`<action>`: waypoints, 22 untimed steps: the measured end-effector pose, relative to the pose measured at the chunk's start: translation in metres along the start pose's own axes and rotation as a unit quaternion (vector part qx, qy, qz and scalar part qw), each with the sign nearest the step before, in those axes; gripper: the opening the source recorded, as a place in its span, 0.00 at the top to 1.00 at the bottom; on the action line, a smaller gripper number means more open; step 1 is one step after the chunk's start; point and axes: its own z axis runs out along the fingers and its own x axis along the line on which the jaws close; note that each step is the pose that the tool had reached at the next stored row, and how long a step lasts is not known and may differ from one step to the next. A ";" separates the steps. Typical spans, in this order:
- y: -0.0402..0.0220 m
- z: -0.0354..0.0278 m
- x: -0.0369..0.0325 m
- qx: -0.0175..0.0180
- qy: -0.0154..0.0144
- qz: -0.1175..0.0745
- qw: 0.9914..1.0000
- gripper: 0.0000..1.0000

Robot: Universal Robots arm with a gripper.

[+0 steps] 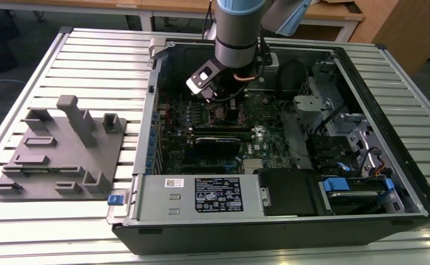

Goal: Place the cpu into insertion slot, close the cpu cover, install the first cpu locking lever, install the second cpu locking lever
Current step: 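Place the cpu into insertion slot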

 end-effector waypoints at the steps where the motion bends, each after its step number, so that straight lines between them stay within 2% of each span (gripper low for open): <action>1: 0.0000 0.0000 0.0000 0.000 0.000 0.000 1.000 0.46; 10: 0.0000 0.0003 0.0001 0.000 0.000 0.000 1.000 0.46; 12: 0.0001 0.0006 0.0003 0.000 0.001 0.000 1.000 0.45; 13: 0.0001 0.0006 0.0002 0.000 0.001 0.000 1.000 0.40; 17: 0.0001 -0.0001 0.0002 0.000 0.000 0.000 1.000 0.40; 19: 0.0002 -0.0018 0.0003 0.000 0.001 0.000 1.000 0.40; 22: 0.0004 -0.0087 0.0005 0.000 0.000 0.000 1.000 0.40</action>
